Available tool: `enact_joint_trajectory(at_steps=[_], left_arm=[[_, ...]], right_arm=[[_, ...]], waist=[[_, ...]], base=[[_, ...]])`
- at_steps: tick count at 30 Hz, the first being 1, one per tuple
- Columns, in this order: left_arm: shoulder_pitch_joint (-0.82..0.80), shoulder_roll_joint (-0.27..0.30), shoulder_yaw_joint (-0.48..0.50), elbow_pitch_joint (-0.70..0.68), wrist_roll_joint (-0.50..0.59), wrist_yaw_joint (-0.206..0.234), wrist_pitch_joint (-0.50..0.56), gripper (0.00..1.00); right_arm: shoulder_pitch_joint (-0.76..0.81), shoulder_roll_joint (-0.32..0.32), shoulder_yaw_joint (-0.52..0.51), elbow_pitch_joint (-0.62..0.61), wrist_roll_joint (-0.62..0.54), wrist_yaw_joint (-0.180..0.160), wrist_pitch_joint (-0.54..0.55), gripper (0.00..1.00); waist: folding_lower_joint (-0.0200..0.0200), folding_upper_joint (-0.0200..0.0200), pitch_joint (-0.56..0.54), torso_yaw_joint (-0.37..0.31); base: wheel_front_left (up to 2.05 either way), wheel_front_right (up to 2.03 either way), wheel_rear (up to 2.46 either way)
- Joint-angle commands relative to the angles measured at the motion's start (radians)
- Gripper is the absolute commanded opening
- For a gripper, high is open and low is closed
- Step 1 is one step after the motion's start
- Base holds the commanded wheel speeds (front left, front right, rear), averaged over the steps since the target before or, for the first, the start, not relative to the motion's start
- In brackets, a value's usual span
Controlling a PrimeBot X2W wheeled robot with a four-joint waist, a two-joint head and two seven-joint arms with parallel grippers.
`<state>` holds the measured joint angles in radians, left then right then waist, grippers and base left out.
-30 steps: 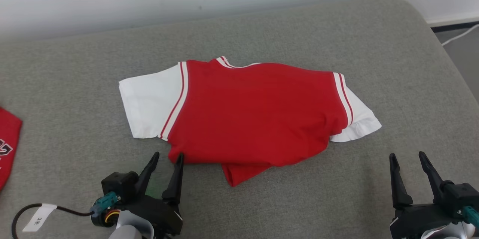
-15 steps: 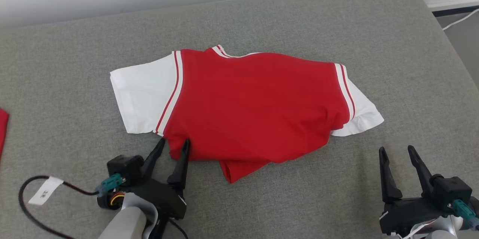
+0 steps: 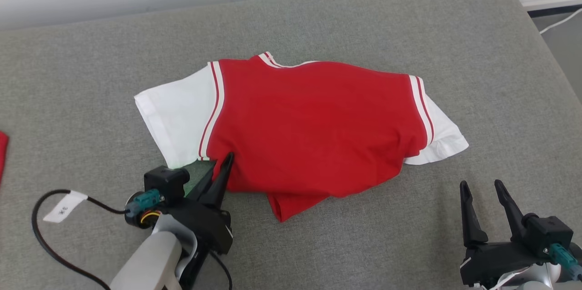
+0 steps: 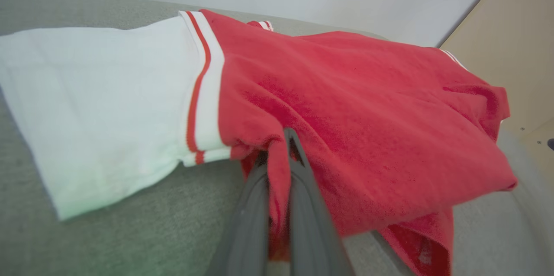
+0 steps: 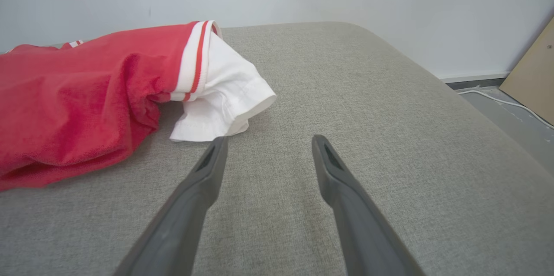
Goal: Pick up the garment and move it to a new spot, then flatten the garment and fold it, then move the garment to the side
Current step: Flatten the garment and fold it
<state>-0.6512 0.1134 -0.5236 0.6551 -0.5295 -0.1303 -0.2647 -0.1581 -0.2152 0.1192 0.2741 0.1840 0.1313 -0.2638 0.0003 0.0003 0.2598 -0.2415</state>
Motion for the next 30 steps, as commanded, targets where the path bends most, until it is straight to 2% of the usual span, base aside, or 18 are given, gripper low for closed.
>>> enact_joint_trajectory(at_steps=[1, 7, 14, 19, 25, 30], left_arm=[[0.021, 0.005, 0.008, 0.005, 0.017, 0.0, 0.001, 0.0], [0.052, -0.018, 0.04, 0.001, 0.096, 0.0, 0.0, 0.0], [-0.03, 0.011, 0.123, -0.072, 0.234, 0.022, 0.0, 0.0], [-0.174, 0.077, 0.139, -0.026, 0.32, 0.019, 0.0, 0.0], [-0.388, 0.185, 0.087, 0.112, 0.384, 0.003, 0.0, 0.0], [-0.477, 0.233, 0.041, 0.19, 0.405, 0.002, 0.0, 0.0]], right_arm=[[0.004, 0.003, -0.002, 0.002, 0.003, -0.001, -0.001, 1.0], [0.016, 0.004, 0.006, 0.019, 0.007, -0.001, -0.001, 1.0], [0.003, 0.012, 0.03, 0.018, 0.008, -0.001, -0.001, 1.0], [-0.021, 0.019, 0.055, 0.014, 0.018, -0.001, -0.001, 1.0], [-0.05, 0.048, 0.077, 0.01, 0.024, -0.001, -0.001, 1.0], [-0.06, 0.066, 0.086, 0.011, 0.027, -0.001, -0.001, 1.0]], waist=[[-0.0003, -0.0003, -0.006, 0.003], [-0.0003, -0.0003, -0.044, 0.02], [-0.0003, -0.0003, -0.046, 0.013], [-0.0003, -0.0003, -0.008, -0.028], [-0.0003, -0.0003, 0.053, -0.104], [-0.0003, -0.0003, 0.085, -0.146]], base=[[0.0, 0.0, 0.0], [0.0, 0.0, 0.0], [0.0, 0.0, 0.0], [0.0, 0.0, 0.0], [0.0, 0.0, 0.0], [0.0, 0.0, 0.0]])
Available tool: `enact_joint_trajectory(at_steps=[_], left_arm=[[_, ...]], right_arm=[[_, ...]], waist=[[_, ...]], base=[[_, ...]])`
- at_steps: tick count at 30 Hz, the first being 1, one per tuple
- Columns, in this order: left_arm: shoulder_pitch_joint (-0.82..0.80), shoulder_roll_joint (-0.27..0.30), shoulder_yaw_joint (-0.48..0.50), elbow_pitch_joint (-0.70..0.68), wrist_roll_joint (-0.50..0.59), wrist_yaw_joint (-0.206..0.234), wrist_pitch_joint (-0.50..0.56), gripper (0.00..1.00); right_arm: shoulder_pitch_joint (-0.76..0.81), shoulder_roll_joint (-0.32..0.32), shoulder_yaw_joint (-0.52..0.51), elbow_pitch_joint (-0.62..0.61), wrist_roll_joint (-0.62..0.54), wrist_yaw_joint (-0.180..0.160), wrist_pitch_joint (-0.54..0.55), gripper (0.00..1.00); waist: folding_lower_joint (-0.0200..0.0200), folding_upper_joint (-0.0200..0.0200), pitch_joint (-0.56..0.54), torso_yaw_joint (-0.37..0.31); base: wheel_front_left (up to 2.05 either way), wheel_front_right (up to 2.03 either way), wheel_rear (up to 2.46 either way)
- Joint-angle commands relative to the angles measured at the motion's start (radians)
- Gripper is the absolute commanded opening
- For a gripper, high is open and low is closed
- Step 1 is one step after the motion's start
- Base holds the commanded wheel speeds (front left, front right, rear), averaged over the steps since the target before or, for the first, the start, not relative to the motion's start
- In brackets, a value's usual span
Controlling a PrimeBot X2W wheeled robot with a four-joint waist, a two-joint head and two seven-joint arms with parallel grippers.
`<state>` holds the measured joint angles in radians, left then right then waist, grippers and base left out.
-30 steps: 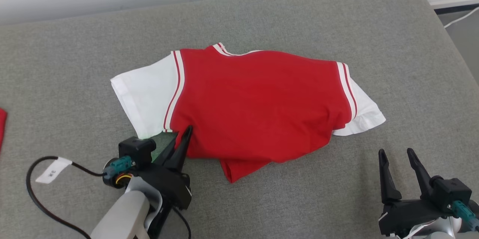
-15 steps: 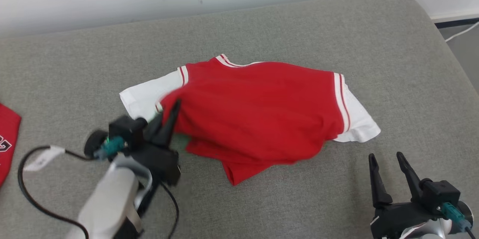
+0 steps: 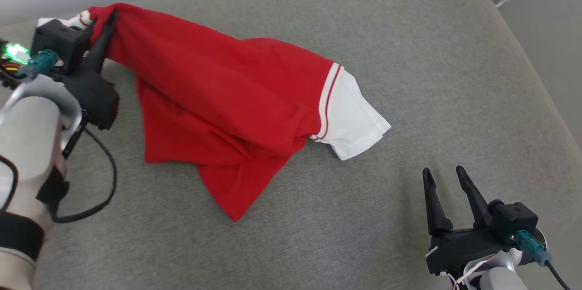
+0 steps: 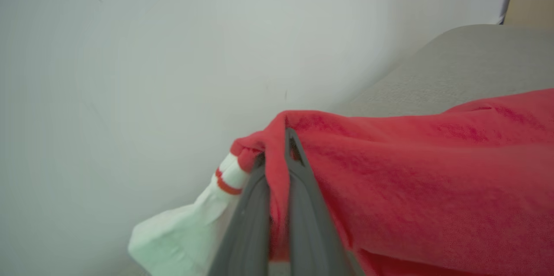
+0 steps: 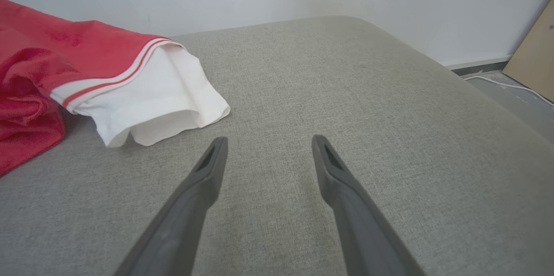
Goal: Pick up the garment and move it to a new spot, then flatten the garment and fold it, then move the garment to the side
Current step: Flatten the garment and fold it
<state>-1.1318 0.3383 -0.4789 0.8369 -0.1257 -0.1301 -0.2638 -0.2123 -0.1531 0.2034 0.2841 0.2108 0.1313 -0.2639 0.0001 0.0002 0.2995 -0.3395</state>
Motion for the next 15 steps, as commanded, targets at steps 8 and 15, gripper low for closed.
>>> enact_joint_trajectory(at_steps=[8, 15], left_arm=[[-0.007, -0.003, -0.001, 0.145, -0.092, 0.0, -0.001, 1.0], [0.185, -0.086, 0.083, 0.043, -0.164, 0.046, -0.001, 1.0]], right_arm=[[-0.008, 0.015, -0.015, 0.004, 0.0, -0.001, -0.001, 1.0], [0.012, -0.009, -0.035, 0.002, -0.014, -0.001, -0.001, 1.0]], waist=[[-0.0001, -0.0002, 0.038, -0.051], [-0.0001, -0.0002, -0.026, 0.027]], base=[[0.0, 0.0, 0.0], [0.0, 0.0, 0.0]])
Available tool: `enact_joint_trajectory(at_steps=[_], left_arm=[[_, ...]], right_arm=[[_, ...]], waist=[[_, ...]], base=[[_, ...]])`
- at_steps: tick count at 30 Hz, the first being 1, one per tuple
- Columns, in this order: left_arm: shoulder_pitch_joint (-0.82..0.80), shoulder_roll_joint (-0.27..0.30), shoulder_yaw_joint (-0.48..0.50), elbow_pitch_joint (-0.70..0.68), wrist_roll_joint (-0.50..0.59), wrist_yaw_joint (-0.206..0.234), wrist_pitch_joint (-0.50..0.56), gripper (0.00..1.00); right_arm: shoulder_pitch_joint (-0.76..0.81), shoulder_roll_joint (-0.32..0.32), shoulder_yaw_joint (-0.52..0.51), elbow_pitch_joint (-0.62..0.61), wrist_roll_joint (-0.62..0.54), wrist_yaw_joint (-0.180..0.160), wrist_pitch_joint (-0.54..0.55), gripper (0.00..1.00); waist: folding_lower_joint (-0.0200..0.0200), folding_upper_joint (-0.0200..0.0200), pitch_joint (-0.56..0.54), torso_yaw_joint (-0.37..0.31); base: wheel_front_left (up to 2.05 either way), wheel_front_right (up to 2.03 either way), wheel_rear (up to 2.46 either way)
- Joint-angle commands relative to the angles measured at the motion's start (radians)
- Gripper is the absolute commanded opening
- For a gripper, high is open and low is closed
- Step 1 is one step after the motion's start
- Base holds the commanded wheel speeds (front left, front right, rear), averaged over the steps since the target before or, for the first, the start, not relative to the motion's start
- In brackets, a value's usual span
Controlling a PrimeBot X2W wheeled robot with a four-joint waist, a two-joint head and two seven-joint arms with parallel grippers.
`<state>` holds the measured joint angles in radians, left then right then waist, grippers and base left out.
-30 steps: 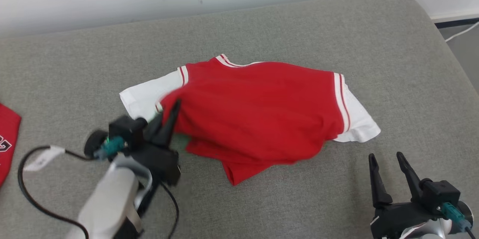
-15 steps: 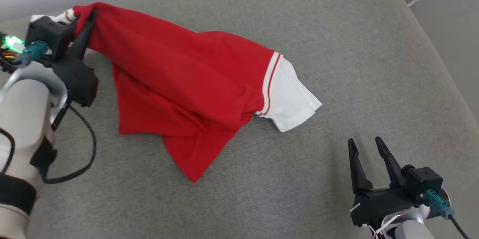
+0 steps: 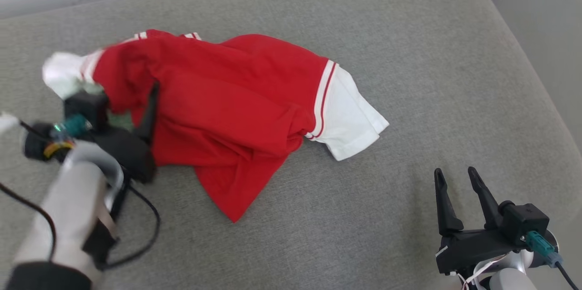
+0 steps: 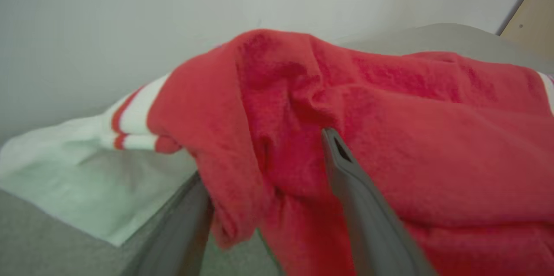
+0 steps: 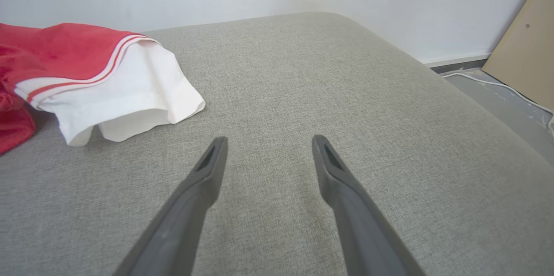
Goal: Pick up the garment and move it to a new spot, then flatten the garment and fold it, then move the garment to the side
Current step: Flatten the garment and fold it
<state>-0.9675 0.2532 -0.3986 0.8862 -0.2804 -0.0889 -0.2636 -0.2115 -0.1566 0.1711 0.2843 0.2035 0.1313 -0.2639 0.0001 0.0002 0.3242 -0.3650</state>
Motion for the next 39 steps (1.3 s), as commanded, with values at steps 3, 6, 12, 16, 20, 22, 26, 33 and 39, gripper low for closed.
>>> enact_joint_trajectory(at_steps=[3, 6, 12, 16, 20, 22, 26, 33, 39], left_arm=[[0.131, -0.042, 0.03, -0.07, -0.015, 0.014, -0.001, 1.0], [0.231, -0.078, 0.054, -0.113, -0.013, 0.02, -0.001, 1.0], [0.364, -0.12, 0.118, -0.183, 0.0, 0.022, -0.001, 1.0], [0.429, -0.154, 0.115, -0.252, 0.026, 0.003, -0.001, 1.0], [0.479, -0.185, 0.091, -0.303, 0.033, -0.015, -0.001, 1.0], [0.506, -0.194, 0.066, -0.318, 0.027, -0.021, -0.001, 1.0], [0.541, -0.202, 0.022, -0.33, -0.018, -0.03, -0.001, 1.0], [0.567, -0.199, -0.134, -0.32, -0.192, -0.038, -0.001, 1.0], [0.522, -0.202, -0.17, -0.276, -0.251, -0.04, -0.001, 1.0]], right_arm=[[0.023, -0.021, -0.004, 0.005, -0.004, -0.001, -0.001, 1.0], [0.028, -0.031, -0.001, 0.007, -0.003, -0.001, -0.001, 1.0], [0.045, -0.04, 0.003, 0.013, 0.001, -0.001, -0.001, 1.0], [0.054, -0.04, 0.003, 0.013, 0.004, -0.001, -0.001, 1.0], [0.063, -0.037, 0.007, 0.018, 0.008, -0.001, -0.001, 1.0], [0.06, -0.036, 0.009, 0.02, 0.007, -0.001, -0.001, 1.0], [0.059, -0.034, 0.012, 0.02, 0.009, -0.001, -0.001, 1.0], [0.058, -0.04, 0.016, 0.022, 0.014, -0.001, -0.001, 1.0], [0.048, -0.042, 0.023, 0.021, 0.013, -0.001, -0.001, 1.0]], waist=[[-0.0001, -0.0002, -0.082, 0.088], [-0.0001, -0.0002, -0.11, 0.117], [-0.0001, -0.0002, -0.146, 0.144], [-0.0001, -0.0002, -0.158, 0.15], [-0.0001, -0.0002, -0.166, 0.148], [-0.0001, -0.0002, -0.169, 0.144], [-0.0001, -0.0002, -0.172, 0.136], [-0.0001, -0.0002, -0.172, 0.117], [-0.0001, -0.0002, -0.17, 0.092]], base=[[0.0, 0.0, 0.0], [0.0, 0.0, 0.0], [0.0, 0.0, 0.0], [0.0, 0.0, 0.0], [0.0, 0.0, 0.0], [0.0, 0.0, 0.0], [0.0, 0.0, 0.0], [0.0, 0.0, 0.0], [0.0, 0.0, 0.0]])
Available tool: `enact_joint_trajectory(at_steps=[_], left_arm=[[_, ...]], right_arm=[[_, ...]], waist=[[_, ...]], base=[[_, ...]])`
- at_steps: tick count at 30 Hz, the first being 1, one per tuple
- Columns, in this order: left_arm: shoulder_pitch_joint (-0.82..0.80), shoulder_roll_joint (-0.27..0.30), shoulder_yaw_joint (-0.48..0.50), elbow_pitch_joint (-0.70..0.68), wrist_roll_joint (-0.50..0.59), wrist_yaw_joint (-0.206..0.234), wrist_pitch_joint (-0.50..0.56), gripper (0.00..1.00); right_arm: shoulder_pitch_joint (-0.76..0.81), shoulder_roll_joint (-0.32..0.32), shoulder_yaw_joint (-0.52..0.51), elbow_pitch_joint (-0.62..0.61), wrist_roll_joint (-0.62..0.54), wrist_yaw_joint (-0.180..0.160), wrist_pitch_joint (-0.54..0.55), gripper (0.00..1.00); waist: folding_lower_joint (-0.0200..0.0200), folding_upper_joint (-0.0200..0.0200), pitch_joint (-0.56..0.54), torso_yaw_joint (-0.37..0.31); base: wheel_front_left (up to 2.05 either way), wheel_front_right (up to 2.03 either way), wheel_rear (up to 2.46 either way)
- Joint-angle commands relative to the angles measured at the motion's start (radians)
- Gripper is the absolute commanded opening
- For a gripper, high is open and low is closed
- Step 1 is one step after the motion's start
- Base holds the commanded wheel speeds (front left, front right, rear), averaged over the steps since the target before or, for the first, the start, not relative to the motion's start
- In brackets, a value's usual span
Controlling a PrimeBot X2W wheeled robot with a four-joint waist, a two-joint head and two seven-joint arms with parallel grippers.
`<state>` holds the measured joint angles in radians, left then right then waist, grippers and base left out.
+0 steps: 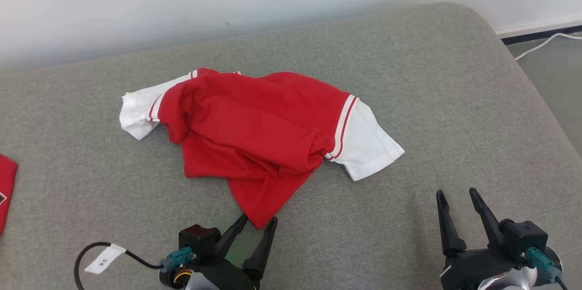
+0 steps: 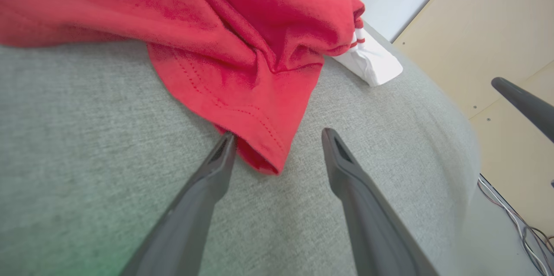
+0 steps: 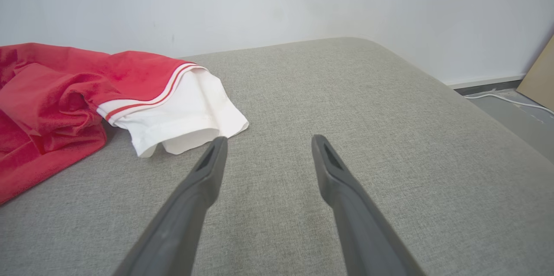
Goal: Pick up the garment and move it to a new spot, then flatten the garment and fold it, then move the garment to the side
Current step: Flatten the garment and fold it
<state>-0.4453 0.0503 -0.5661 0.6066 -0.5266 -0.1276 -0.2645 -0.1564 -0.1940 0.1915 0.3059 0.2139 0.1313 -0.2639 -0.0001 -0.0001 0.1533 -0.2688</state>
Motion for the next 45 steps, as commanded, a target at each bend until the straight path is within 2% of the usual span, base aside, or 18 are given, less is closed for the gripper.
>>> enact_joint_trajectory(at_steps=[1, 3, 4, 5, 6, 7, 9, 13, 18, 25, 28, 33, 34, 35, 36, 37, 45], left_arm=[[-0.004, 0.001, -0.007, 0.006, -0.013, -0.002, 0.0, 1.0], [-0.012, 0.001, -0.015, 0.008, -0.024, -0.002, 0.0, 1.0], [-0.016, 0.001, -0.019, 0.012, -0.031, -0.002, 0.0, 0.9], [-0.021, 0.001, -0.026, 0.017, -0.033, -0.003, 0.0, 0.55], [-0.026, 0.0, -0.035, 0.021, -0.04, -0.003, 0.0, 0.03], [-0.03, 0.0, -0.042, 0.024, -0.048, -0.003, 0.0, 0.0], [-0.036, 0.002, -0.033, 0.034, -0.049, -0.003, 0.0, 0.0], [-0.004, 0.017, 0.09, 0.024, 0.018, 0.003, 0.0, 0.0], [0.047, 0.059, 0.168, 0.002, 0.107, 0.016, 0.0, 0.0], [0.131, 0.114, 0.303, -0.056, 0.183, 0.067, 0.0, 0.0], [0.166, 0.137, 0.359, -0.08, 0.205, 0.084, 0.0, 0.0], [0.197, 0.152, 0.406, -0.091, 0.231, 0.077, 0.0, 0.0], [0.202, 0.153, 0.412, -0.092, 0.238, 0.075, -0.001, 0.17], [0.208, 0.153, 0.418, -0.09, 0.242, 0.07, 0.0, 0.39], [0.211, 0.152, 0.425, -0.087, 0.248, 0.072, 0.0, 0.9], [0.213, 0.147, 0.433, -0.088, 0.248, 0.071, 0.0, 1.0], [0.261, 0.086, 0.479, -0.135, 0.301, 0.071, -0.001, 1.0]], right_arm=[[-0.008, -0.005, 0.002, -0.001, 0.003, -0.001, -0.001, 1.0], [-0.006, -0.005, 0.002, -0.001, 0.003, -0.001, -0.001, 1.0], [-0.005, -0.005, 0.002, 0.0, 0.003, -0.001, -0.001, 1.0], [-0.004, -0.005, 0.0, 0.001, 0.003, -0.001, -0.001, 1.0], [-0.002, -0.005, -0.001, 0.001, 0.003, -0.001, -0.001, 1.0], [-0.001, -0.004, -0.002, 0.002, 0.003, -0.001, -0.001, 1.0], [0.001, -0.002, -0.005, 0.003, 0.002, -0.001, -0.001, 1.0], [0.025, 0.002, -0.028, -0.003, 0.0, -0.001, -0.001, 1.0], [0.053, 0.006, -0.06, -0.007, 0.003, -0.001, -0.001, 1.0], [0.061, 0.013, -0.068, 0.002, -0.005, -0.001, -0.001, 1.0], [0.059, 0.015, -0.071, 0.011, -0.004, -0.001, -0.001, 1.0], [0.061, 0.019, -0.072, 0.021, -0.007, -0.001, -0.001, 1.0], [0.061, 0.02, -0.072, 0.023, -0.007, -0.001, -0.001, 1.0], [0.06, 0.021, -0.069, 0.025, -0.007, -0.001, -0.001, 1.0], [0.057, 0.023, -0.068, 0.028, -0.006, -0.001, -0.001, 1.0], [0.053, 0.025, -0.065, 0.03, -0.003, -0.001, -0.001, 1.0], [0.053, 0.024, -0.009, 0.1, 0.03, -0.001, -0.001, 1.0]], waist=[[0.0001, 0.0001, 0.0, -0.007], [0.0001, 0.0001, -0.001, -0.014], [0.0001, 0.0001, -0.001, -0.017], [0.0001, 0.0001, -0.002, -0.019], [0.0001, 0.0001, -0.002, -0.02], [0.0001, 0.0001, -0.003, -0.022], [0.0001, 0.0001, -0.006, -0.022], [0.0001, 0.0001, -0.026, 0.008], [0.0001, 0.0001, -0.049, 0.098], [0.0001, 0.0001, -0.077, 0.223], [0.0001, 0.0001, -0.087, 0.262], [0.0001, 0.0001, -0.098, 0.293], [0.0001, 0.0001, -0.099, 0.297], [0.0001, 0.0001, -0.1, 0.3], [0.0001, 0.0001, -0.1, 0.302], [0.0001, 0.0001, -0.099, 0.305], [0.0001, 0.0001, -0.092, 0.329]], base=[[0.0, 0.0, 0.0], [0.0, 0.0, 0.0], [0.0, 0.0, 0.0], [0.0, 0.0, 0.0], [0.0, 0.0, 0.0], [0.0, 0.0, 0.0], [0.0, 0.0, 0.0], [0.0, 0.0, 0.0], [0.0, 0.0, 0.0], [0.0, 0.0, 0.0], [0.0, 0.0, 0.0], [0.0, 0.0, 0.0], [0.0, 0.0, 0.0], [0.0, 0.0, 0.0], [0.0, 0.0, 0.0], [0.0, 0.0, 0.0], [0.0, 0.0, 0.0]])
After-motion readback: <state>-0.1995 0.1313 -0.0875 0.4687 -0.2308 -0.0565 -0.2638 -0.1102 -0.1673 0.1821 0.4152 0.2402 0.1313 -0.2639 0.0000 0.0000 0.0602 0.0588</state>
